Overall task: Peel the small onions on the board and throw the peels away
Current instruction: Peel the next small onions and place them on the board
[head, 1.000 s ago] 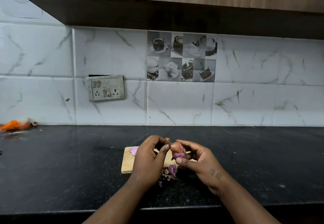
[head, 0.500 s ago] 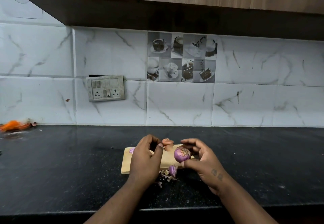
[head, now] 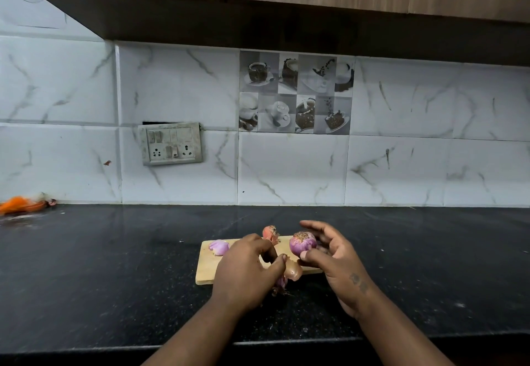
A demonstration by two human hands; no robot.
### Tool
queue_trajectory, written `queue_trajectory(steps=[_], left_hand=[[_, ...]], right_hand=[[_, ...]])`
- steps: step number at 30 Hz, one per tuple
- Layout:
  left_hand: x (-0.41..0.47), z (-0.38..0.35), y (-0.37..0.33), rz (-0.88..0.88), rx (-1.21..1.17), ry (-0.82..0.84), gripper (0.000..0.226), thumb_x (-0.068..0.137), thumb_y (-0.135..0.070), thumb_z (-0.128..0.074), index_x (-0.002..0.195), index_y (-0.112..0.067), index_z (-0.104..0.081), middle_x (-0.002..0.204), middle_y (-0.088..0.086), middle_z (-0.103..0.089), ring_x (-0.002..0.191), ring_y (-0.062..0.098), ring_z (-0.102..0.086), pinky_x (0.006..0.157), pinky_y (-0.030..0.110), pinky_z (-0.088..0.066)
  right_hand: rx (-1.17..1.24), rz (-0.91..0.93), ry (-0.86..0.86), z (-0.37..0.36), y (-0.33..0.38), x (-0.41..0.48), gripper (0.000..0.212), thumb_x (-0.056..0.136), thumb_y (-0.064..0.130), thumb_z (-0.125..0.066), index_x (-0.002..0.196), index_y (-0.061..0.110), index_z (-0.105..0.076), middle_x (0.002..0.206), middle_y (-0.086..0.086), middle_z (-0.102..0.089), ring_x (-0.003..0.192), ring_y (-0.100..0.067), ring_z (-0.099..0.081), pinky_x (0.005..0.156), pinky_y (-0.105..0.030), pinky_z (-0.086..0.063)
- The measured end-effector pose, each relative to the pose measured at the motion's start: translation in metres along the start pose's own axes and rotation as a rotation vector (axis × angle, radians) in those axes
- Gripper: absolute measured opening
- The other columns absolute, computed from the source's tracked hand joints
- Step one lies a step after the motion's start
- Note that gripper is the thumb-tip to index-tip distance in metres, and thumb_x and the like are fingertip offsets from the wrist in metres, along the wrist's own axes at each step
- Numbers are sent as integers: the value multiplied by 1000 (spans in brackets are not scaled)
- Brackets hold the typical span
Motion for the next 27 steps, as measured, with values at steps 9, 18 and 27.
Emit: queue_trajectory(steps=[9,18,27], left_hand=[[-2,5,-16,-277,-381,-27,40,88,-25,-80,124,-34,-67,112,-17,-68,102,11,-69,81,28,-58],[1,10,-7,-179,-469,-120,15,87,-6,-79,89,-22,-77,85,-9,-74,83,15,-71,72,30,-58],[3,7,4,-45,-243,-78,24,90,-9,-69,90,-33,-74,91,-19,-70,88,-1,-65,68,14,-47]], right_hand=[[-6,26,66,-6,7,-4,39,74,11,-70,111,25,-74,113,-9,-75,96,-24,-69,84,-39,-58],[0,9,154,-14,9,-8,44,77,16,-78,121,19,-73,115,-5,-78,99,-14,-73,79,-27,-58],[46,3,70,-9,5,-6,31,77,19,-73,109,21,-74,108,-15,-73,85,-20,-67,72,-36,-56]])
Point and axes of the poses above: each hand's wrist, its own x-axis towards the middle knuckle, its own z-axis out of the back of the hand, y = z × x, the point moved 6 cm from there along x, towards the middle knuckle
